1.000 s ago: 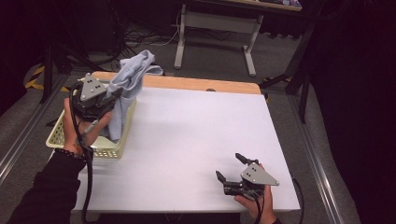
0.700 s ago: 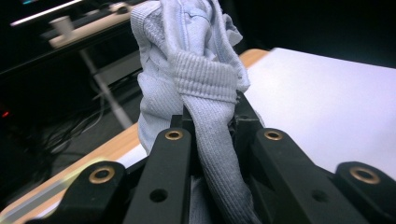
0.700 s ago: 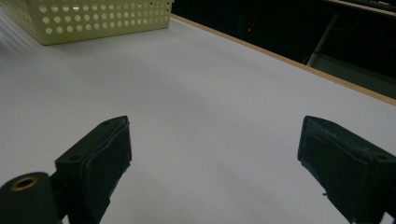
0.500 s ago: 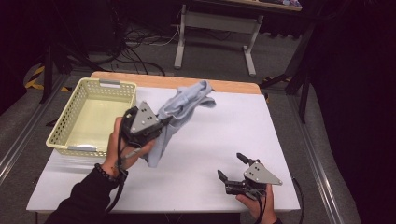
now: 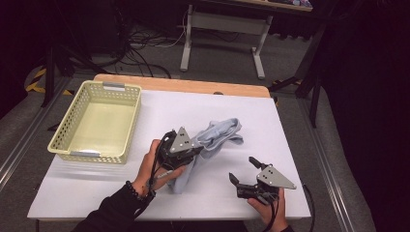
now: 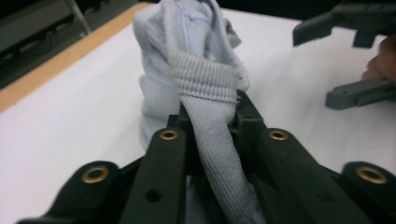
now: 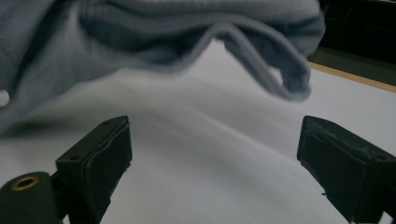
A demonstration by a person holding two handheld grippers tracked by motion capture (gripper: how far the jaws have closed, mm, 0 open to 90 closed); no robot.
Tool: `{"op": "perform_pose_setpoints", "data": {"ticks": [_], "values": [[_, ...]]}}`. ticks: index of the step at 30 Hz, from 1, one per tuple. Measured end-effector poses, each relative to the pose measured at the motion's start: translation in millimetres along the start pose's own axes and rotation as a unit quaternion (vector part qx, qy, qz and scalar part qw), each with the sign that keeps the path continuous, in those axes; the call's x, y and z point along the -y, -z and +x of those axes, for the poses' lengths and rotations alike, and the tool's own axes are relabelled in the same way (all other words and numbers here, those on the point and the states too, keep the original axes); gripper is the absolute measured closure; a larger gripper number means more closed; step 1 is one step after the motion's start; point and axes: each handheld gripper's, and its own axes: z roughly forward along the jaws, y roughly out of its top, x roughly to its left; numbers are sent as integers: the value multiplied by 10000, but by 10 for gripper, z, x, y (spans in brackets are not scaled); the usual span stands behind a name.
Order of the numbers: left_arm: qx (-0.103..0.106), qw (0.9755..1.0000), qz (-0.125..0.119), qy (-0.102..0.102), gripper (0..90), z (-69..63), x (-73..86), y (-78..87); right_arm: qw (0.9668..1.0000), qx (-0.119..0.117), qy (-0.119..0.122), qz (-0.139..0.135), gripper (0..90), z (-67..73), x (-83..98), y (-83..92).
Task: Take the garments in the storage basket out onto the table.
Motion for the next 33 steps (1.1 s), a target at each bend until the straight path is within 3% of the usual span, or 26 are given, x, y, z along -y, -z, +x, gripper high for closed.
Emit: {"op": "perform_pose_setpoints", "data": {"ticks": [1,3,7,10,13,14,16,17,19,24,27,29,31,32,33], "values": [[-40,9998,-60,-202,527,-34,1,7,10000,43,-60,-20,104,-14,5,4],[-162,9988,-129,-438,472,-60,0,71,9999,45,-107,-9,116,-25,8,7],[-120,9979,-321,-547,370,-5,78,247,9998,-26,-173,51,144,-40,-7,14],[-175,9974,-353,-604,345,29,172,344,9998,-153,-147,18,150,-44,-23,25],[-356,9962,-169,-771,275,55,312,401,9992,-373,-84,92,196,-9,-72,1],[-326,9960,-65,-826,261,59,440,420,9988,-473,-22,135,218,19,-91,-23],[-292,9958,-23,-866,248,54,503,424,9985,-517,30,171,237,40,-102,-41],[-280,9948,55,-982,248,44,574,434,9981,-554,108,256,257,70,-118,-71],[-431,9926,259,-1106,220,27,681,460,9943,-836,349,558,337,153,-143,-182],[-349,9951,234,-889,207,46,812,563,9886,-1197,405,818,388,208,-180,-363],[-336,9954,379,-816,197,43,920,587,9875,-1219,431,902,420,212,-198,-437],[-305,9965,501,-592,193,45,1055,591,9853,-1325,413,1001,515,212,-214,-538],[-297,9962,591,-561,181,43,1099,580,9841,-1341,472,1062,534,223,-216,-572],[-375,9946,756,-604,175,40,1164,554,9822,-1406,577,1105,643,262,-210,-616],[-375,9946,756,-604,171,40,1164,554,9822,-1406,577,1105,643,262,-210,-616]]}}
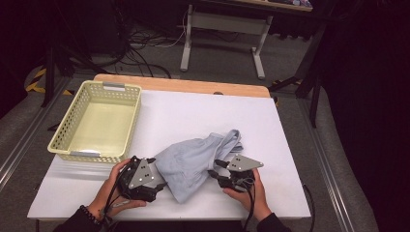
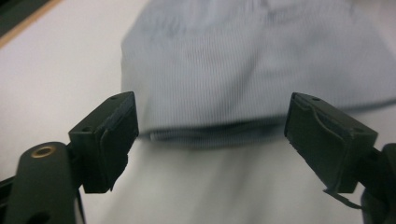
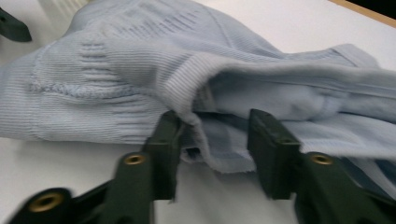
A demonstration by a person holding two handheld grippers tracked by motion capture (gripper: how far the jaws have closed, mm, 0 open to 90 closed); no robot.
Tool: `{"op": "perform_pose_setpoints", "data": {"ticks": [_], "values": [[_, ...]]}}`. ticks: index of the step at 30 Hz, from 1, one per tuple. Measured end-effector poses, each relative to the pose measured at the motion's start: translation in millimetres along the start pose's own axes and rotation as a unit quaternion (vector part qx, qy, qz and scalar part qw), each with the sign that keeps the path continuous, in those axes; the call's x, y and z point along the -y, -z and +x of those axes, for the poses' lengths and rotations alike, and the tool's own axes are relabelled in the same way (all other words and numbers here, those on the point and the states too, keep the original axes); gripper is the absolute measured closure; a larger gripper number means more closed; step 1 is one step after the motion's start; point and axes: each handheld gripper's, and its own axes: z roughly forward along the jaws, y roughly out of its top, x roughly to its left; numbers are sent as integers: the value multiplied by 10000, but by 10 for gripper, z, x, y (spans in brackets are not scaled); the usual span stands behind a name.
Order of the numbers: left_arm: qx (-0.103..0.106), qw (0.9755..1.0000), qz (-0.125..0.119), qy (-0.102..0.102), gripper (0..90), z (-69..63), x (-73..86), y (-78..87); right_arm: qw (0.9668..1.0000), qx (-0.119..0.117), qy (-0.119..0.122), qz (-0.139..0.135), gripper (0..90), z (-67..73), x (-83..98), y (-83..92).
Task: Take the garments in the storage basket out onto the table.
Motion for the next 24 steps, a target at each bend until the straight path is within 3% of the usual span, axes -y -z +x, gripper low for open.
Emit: {"op": "perform_pose_setpoints", "data": {"ticks": [1,2,5,7,11,13,15,19,21,22,23,24], "values": [[45,9999,14,91,171,7,28,-23,10000,-37,38,29,671,12,-1,-9],[93,9998,-1,174,170,21,44,-43,9997,-53,196,114,813,49,5,-4],[239,9990,25,374,157,47,80,-121,9996,3,289,56,863,58,10,63],[225,9990,26,381,154,45,83,-134,9996,19,280,-28,868,47,2,122],[219,9987,-121,442,146,27,68,-114,9979,273,79,-578,873,-55,-35,462],[208,9987,-142,432,145,28,61,-113,9972,309,30,-674,874,-71,-35,511],[263,9982,-215,503,138,15,32,-124,9941,522,-125,-946,874,-132,-25,692],[452,9960,-476,601,134,-43,-55,-194,9901,809,-284,-1112,875,-185,28,872],[528,9955,-539,581,134,-69,-85,-219,9889,896,-325,-1137,875,-198,50,926],[633,9946,-603,554,135,-114,-120,-256,9855,1082,-464,-1221,876,-232,114,1065],[702,9944,-595,513,135,-146,-141,-282,9855,1082,-464,-1221,876,-232,114,1065],[726,9953,-536,358,135,-202,-173,-323,9841,1146,-516,-1253,876,-246,139,1109]]}}
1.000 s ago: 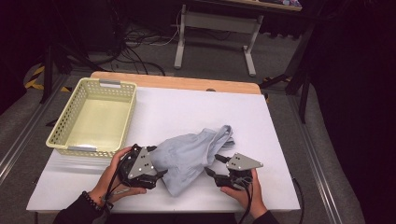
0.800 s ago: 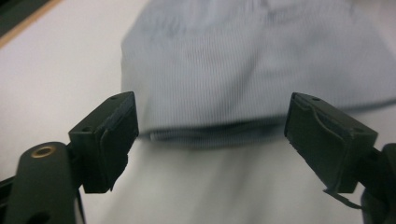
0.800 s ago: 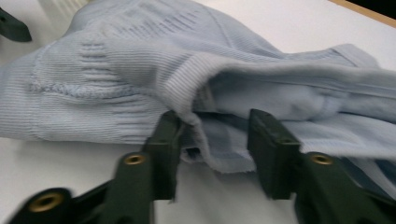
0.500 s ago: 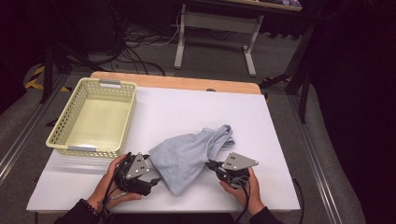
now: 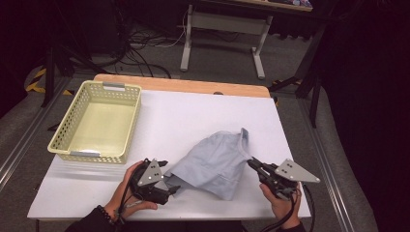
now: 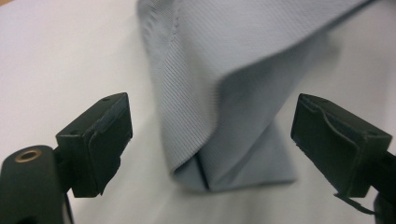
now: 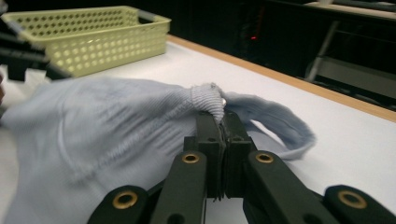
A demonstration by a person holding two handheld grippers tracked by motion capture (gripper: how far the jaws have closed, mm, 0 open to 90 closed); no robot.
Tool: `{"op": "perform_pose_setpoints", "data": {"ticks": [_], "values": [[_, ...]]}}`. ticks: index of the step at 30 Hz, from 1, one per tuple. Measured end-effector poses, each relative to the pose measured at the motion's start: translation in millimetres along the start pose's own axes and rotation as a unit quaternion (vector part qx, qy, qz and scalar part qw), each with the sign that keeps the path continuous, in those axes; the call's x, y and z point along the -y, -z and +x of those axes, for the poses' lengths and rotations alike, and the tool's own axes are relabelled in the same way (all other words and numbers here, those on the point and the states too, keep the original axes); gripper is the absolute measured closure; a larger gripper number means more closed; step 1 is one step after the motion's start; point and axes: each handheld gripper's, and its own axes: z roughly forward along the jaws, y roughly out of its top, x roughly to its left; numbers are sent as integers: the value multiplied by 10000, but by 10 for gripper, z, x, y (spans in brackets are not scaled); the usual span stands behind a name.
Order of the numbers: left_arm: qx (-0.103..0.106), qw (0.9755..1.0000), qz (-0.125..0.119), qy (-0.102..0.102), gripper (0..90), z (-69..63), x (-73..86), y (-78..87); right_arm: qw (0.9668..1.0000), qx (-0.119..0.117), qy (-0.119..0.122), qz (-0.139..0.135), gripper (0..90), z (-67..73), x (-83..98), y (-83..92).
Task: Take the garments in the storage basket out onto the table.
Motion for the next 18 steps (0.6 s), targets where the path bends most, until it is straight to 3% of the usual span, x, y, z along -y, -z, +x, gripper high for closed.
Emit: {"op": "perform_pose_setpoints", "data": {"ticks": [2,4,8,11,12,13,15,16,18], "values": [[71,9998,97,-180,134,-78,-8,-75,9993,305,-232,-49,877,-132,67,166],[148,9990,262,-319,134,-116,-3,-129,9988,382,-287,-49,876,-162,84,197],[138,9964,675,-503,140,-148,-19,-243,9943,894,-584,-18,876,-359,214,291],[102,9958,786,-455,156,-165,-47,-282,9926,1029,-639,60,877,-404,263,272],[236,9958,759,-444,171,-152,-59,-296,9922,1053,-662,97,876,-420,284,260],[305,9957,737,-466,272,-145,-62,-300,9915,1087,-704,140,877,-434,314,235],[421,9955,731,-441,297,-122,-74,-316,9913,1098,-700,173,876,-440,327,219],[488,9951,749,-424,452,-112,-79,-316,9911,1077,-750,222,876,-446,350,186],[353,9953,718,-548,557,-94,-104,-341,9910,1083,-736,266,876,-448,364,165]]}}
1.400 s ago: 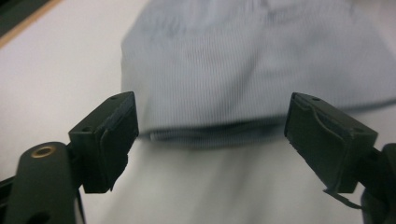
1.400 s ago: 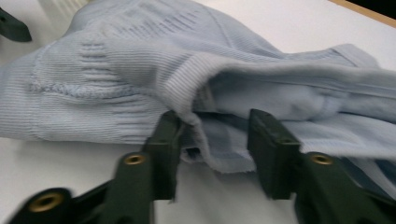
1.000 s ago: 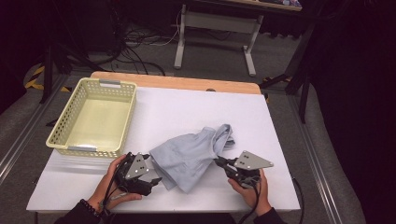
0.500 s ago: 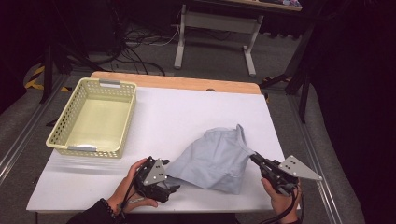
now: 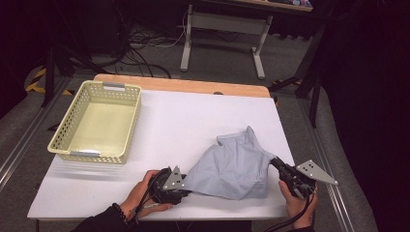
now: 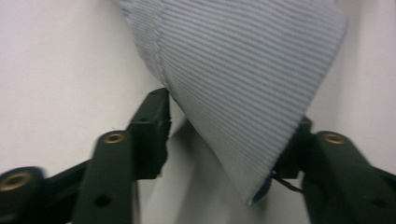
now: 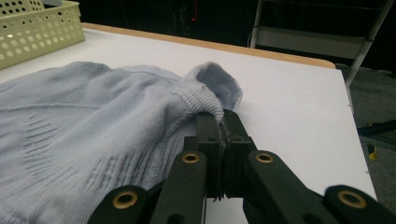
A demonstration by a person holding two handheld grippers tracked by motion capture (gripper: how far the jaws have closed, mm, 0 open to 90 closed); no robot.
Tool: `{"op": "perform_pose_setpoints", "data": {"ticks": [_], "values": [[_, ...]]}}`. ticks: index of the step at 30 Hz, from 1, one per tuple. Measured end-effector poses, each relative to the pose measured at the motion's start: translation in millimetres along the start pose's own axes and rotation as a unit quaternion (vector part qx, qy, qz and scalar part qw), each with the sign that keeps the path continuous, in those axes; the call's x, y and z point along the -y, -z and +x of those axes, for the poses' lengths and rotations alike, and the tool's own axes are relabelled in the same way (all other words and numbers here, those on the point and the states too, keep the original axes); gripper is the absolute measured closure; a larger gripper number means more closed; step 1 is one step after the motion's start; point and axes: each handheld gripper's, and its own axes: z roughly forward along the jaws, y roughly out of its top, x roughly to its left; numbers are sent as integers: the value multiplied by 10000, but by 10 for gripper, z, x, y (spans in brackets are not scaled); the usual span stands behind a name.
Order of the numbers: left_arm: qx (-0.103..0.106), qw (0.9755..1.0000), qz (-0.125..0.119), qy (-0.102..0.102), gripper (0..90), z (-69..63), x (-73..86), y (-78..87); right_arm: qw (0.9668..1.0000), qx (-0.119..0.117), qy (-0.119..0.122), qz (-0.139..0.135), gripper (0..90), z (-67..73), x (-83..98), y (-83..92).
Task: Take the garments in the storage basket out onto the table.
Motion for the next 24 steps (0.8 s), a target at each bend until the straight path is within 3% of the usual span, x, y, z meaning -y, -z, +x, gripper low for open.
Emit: {"op": "perform_pose_setpoints", "data": {"ticks": [1,2,3,6,8,9,11,12,16,17,18,19,20,22,24], "values": [[0,10000,0,0,644,0,0,0,10000,0,0,0,876,0,0,0],[-276,9996,80,-54,719,-7,-9,-2,10000,-23,-36,41,875,-2,15,-22],[-407,9991,96,-114,719,5,-12,-9,10000,-23,-36,41,875,-2,15,-22],[-663,9978,9,13,799,119,1,31,9998,-128,-18,158,875,9,40,-81],[-958,9950,-254,125,805,216,6,198,9996,-185,4,221,875,25,44,-112],[-958,9950,-254,125,808,216,6,198,9994,-232,12,258,875,39,46,-134],[-1313,9896,-561,157,811,271,-23,423,9991,-312,13,280,875,62,44,-158],[-1313,9896,-561,157,812,271,-23,423,9991,-312,13,280,875,62,44,-158],[-1651,9817,-946,75,808,260,-80,775,9981,-558,-99,261,875,144,20,-212],[-1702,9790,-1112,118,784,243,-68,897,9980,-585,-50,235,875,194,2,-226],[-1702,9790,-1112,118,760,243,-68,897,9980,-585,-50,235,875,194,2,-226],[-1686,9775,-1245,222,714,233,-36,1017,9981,-579,-33,202,875,219,-12,-219],[-1686,9775,-1245,222,692,233,-36,1017,9981,-579,-33,202,875,219,-12,-219],[-1473,9782,-1415,366,653,224,6,1101,9986,-507,-67,164,875,197,-18,-188],[-1513,9774,-1445,316,622,202,7,1129,9990,-392,-118,157,875,162,-15,-160]]}}
